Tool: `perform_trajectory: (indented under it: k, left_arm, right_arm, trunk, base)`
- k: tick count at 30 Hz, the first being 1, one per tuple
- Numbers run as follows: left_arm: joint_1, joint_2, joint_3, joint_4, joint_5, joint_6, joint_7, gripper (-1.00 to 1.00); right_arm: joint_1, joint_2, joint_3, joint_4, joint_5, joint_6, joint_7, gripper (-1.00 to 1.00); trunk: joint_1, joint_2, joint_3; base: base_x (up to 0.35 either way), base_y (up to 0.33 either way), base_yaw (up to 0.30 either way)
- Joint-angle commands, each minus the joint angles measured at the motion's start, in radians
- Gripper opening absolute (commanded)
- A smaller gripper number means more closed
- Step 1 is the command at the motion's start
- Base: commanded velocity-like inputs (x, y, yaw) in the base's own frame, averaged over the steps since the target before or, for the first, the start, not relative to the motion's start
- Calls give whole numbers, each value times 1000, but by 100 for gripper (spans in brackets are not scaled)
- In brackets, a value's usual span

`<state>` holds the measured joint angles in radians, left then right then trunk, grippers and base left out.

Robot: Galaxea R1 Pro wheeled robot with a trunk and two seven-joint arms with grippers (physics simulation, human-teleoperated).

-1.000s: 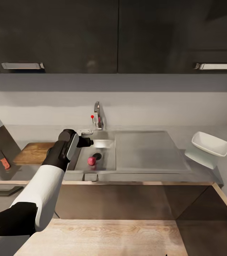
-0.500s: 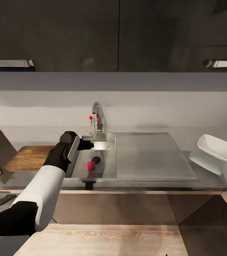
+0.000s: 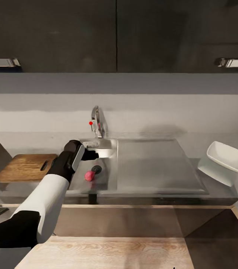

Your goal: In the kitchen, take the Vidalia onion out of the sink, dice it on the chopping board with the paring knife, put the diced onion into the bowl on the countertop, then place both the paring knife and the chopping board into the sink.

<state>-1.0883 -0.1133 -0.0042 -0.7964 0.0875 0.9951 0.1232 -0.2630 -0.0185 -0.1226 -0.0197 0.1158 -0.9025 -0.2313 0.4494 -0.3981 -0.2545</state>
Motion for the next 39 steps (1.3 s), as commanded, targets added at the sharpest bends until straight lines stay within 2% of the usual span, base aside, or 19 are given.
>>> perform_trajectory:
  k: [1,9,16,39]
  left_arm:
    - [-1,0,-1,1,9,4,9,100]
    - [-1,1,-1,14,9,1,9,100]
    - [-1,1,0,39,9,-36,9,100]
    - [-1,3,0,60,8,-41,9,100]
  right_arm:
    - [-1,0,-8,1,11,-3,-3,100]
    - [-1,-1,-8,1,11,-3,-3,100]
    - [-1,0,-8,1,11,-3,-3,100]
    - [-1,0,-8,1,12,-3,-3,100]
  trunk:
    - [1,-2,-3]
    - [1,-2,-15]
    - [1,-2,-25]
    - [1,-2,-59]
  base:
    - [47,-43,0]
    - [13,-12,0]
    - [9,0,0]
    - [23,6,0]
